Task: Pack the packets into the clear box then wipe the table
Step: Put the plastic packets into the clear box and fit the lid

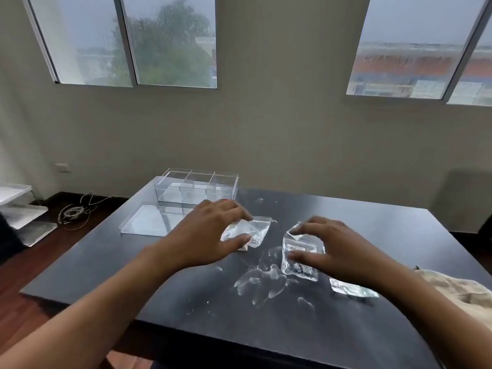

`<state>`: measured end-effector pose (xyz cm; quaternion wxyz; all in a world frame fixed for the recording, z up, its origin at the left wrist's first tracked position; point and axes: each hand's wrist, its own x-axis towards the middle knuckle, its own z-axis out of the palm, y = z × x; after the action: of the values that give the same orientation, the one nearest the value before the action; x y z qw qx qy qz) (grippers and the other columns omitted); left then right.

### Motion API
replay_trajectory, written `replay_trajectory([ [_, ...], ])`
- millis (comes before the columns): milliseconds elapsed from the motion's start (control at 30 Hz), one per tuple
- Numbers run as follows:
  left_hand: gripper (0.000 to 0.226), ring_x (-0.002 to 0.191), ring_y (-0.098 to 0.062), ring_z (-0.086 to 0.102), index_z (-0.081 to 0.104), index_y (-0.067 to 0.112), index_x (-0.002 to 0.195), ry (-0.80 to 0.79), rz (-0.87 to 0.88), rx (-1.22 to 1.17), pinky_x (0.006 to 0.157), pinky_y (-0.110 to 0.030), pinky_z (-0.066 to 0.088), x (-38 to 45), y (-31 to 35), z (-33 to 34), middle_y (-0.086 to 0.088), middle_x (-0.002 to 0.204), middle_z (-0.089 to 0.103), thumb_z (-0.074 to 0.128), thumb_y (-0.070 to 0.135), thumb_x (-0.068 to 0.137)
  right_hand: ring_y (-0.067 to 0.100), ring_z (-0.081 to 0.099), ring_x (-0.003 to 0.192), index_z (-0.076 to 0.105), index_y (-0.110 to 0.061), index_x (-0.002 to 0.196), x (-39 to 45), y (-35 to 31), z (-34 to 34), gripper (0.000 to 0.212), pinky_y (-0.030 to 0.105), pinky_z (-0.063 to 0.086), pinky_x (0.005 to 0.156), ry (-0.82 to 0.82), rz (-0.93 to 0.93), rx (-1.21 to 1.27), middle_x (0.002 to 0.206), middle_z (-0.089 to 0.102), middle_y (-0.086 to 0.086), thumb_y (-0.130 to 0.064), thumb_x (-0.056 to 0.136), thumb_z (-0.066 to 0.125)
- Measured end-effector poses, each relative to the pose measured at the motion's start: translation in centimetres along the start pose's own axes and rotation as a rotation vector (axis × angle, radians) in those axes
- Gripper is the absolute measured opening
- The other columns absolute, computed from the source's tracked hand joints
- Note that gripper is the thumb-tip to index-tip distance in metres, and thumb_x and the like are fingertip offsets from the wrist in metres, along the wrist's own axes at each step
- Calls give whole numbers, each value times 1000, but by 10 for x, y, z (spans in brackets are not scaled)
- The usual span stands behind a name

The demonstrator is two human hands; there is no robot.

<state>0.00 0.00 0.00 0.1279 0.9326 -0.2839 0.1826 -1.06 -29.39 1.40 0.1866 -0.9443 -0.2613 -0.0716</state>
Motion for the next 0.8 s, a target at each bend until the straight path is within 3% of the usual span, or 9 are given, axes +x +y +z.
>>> replay_trajectory([
  [167,49,128,-3,54,60,37,133,-227,37,-26,110,-37,40,13,-12,20,19,142,58,51,66,94,0,58,120,68,-34,130,13,3,4,76,29,46,104,-222,-88,-39,131,64,-21,-81,71,68],
  [333,45,122,2,58,65,37,128,-142,70,-9,105,-35,37,10,-21,33,23,135,63,41,62,100,-7,50,130,69,-30,131,7,6,-2,73,19,38,109,-281,-169,3,142,60,-21,-73,72,75],
  [467,36,99,-3,65,69,33,118,-1,84,-19,100,-32,39,11,-20,35,19,116,73,40,51,105,0,50,130,73,-23,124,4,5,-2,54,20,39,106,-272,-241,-2,138,63,-16,-58,83,74],
  [533,30,91,-3,64,69,31,114,101,69,-16,97,-33,41,11,-20,31,18,110,74,43,44,107,-4,59,122,78,-26,112,7,8,1,30,26,47,101,-235,-258,16,126,71,-19,-43,89,71],
  [600,25,84,-6,64,69,28,113,208,51,-12,90,-34,43,15,-23,23,16,105,74,47,38,108,-12,64,110,80,-33,104,10,14,4,20,24,53,93,-168,-252,23,113,74,-27,-32,87,70],
  [700,23,83,-11,67,70,25,111,351,14,3,85,-38,45,21,-33,8,14,102,75,50,34,107,-7,68,80,79,-40,92,11,12,2,16,17,53,73,-30,-269,-89,89,74,-30,-40,85,64],
  [800,24,89,-15,70,70,24,109,463,-60,44,85,-43,47,29,-52,-7,11,102,75,49,34,107,4,65,70,75,-37,87,14,7,-3,14,19,49,70,94,-333,-146,82,73,-25,-40,90,62],
])
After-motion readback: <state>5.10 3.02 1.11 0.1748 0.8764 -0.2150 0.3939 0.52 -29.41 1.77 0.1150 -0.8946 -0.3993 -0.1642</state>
